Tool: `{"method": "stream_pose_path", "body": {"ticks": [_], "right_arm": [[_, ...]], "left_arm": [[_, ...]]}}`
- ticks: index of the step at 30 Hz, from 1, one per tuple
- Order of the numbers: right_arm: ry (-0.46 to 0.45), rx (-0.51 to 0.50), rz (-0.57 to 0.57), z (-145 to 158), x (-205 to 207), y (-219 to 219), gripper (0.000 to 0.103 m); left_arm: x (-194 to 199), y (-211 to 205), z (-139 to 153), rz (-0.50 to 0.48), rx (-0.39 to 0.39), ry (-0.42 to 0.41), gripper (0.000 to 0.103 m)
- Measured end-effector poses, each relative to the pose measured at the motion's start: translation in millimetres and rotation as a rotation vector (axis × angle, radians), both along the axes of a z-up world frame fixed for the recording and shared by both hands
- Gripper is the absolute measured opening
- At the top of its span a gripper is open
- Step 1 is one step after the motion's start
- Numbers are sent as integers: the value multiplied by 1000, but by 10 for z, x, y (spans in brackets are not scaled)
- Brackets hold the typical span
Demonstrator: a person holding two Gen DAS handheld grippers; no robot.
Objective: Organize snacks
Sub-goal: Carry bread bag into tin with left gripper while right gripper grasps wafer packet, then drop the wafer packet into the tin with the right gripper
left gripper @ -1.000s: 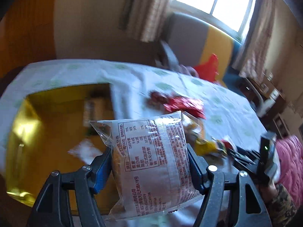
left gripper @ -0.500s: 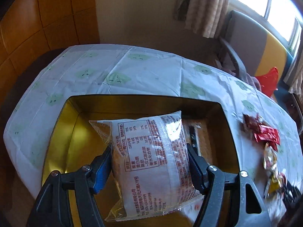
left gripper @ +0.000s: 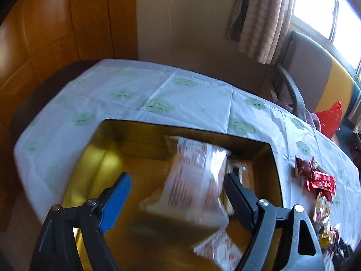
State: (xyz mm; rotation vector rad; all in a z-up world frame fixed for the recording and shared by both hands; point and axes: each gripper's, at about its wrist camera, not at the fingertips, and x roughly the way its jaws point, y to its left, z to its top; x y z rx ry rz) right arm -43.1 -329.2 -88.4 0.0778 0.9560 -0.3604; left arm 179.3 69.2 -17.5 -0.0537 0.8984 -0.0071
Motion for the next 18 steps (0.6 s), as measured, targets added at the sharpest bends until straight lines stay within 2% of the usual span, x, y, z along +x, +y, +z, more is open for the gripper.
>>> {"method": "stream_pose_path", "body": {"ticks": [4,8,11,14,18], "right_arm": [[-23,30,-37,44,-19,-20,33],[-53,50,-66,131,-54,-75,32],[-95,65,-67,307,-94,-72,32],[-142,73,-12,518,-73,70,32],[-189,106,134,751,55,459,32]], "left_arm": [[-426,-38,111,-7,42,-69,85],[-704,-25,166,-8,59,-100,85],[-856,-18,189,-13,71,-116,85],[-949,-22,195,-20,90,-113,85],[-1045,2,184,-23,87,-109,85]]}}
